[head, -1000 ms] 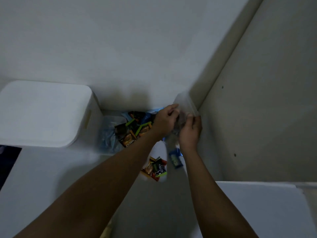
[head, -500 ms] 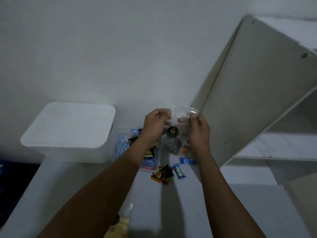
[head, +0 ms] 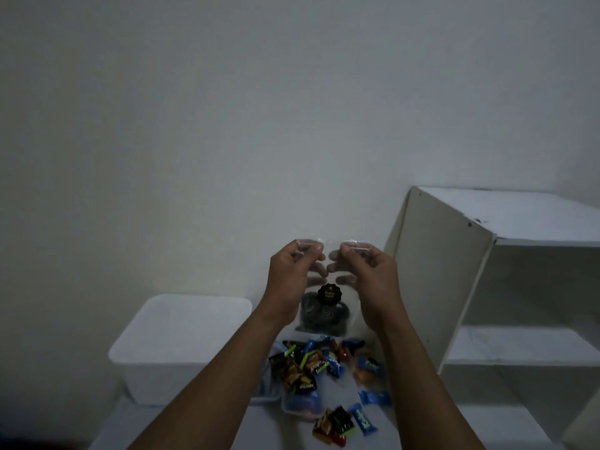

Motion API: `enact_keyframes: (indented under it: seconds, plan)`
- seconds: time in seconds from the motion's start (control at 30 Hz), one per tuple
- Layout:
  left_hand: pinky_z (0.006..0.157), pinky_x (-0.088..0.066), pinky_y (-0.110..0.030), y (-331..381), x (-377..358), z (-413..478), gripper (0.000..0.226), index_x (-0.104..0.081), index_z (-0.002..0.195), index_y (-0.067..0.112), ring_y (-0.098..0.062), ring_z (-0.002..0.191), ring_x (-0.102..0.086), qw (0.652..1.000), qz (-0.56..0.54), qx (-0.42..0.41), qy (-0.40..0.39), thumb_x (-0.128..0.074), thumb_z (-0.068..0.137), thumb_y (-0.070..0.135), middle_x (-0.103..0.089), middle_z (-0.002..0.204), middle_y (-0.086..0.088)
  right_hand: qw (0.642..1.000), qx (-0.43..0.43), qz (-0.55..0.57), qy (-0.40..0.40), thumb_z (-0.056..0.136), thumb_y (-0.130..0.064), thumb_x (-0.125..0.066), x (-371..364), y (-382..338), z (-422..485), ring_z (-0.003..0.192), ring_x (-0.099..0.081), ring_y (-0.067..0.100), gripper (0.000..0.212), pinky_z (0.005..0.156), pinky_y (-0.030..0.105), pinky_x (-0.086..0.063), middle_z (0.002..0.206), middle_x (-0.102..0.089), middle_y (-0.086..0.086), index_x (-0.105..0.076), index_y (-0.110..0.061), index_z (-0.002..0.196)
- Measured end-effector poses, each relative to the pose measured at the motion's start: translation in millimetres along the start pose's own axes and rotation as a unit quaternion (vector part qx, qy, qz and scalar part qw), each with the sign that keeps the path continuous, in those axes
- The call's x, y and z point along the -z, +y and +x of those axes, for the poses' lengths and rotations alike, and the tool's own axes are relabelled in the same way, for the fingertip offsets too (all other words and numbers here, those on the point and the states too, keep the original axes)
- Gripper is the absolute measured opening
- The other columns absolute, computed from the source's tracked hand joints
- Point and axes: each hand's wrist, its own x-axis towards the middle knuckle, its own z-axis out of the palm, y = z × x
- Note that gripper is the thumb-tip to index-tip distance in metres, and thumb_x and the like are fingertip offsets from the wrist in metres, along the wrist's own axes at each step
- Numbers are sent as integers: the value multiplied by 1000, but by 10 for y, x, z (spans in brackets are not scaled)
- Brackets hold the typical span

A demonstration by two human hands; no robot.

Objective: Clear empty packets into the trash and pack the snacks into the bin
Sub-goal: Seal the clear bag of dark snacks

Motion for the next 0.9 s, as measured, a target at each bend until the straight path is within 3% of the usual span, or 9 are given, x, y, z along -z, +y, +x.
enact_keyframes:
  seconds: [0.3, 0.47, 0.7, 0.9]
  plan:
    - [57, -53, -33, 517, 19, -156, 7, -66, 90, 9, -17, 62, -60, 995, -17, -89, 46, -65, 94, 15, -63, 74, -4, 998, 59, -2, 14, 94, -13, -65, -372, -408, -107, 71, -71, 19, 5, 59, 30, -52, 81, -76, 6, -69, -10, 93]
    - [58, -53, -34, 622, 22, -172, 8, -67, 89, 11, -19, 65, -61, 995, 0, -95, 42, -66, 93, 18, -64, 76, -4, 998, 54, 15, -3, 93, -15, -67, -375, -476, -138, 73, -70, 20, 7, 61, 31, -52, 84, -76, 7, -71, -9, 93]
    - [59, -52, -33, 706, 23, -225, 5, -72, 89, 12, -16, 65, -59, 997, 10, -66, -23, -72, 88, 17, -63, 74, -4, 999, 47, 24, -5, 89, -15, -73, -327, -519, -180, 68, -63, 16, 3, 59, 31, -50, 74, -70, 4, -74, -12, 88]
    - [55, -49, -31, 706, 12, -231, 3, -70, 86, 14, -17, 63, -57, 996, 25, -89, 2, -70, 89, 16, -61, 70, -5, 998, 55, 5, 4, 90, -13, -70, -388, -519, -205, 63, -60, 14, 8, 57, 29, -48, 69, -67, 3, -74, -6, 90]
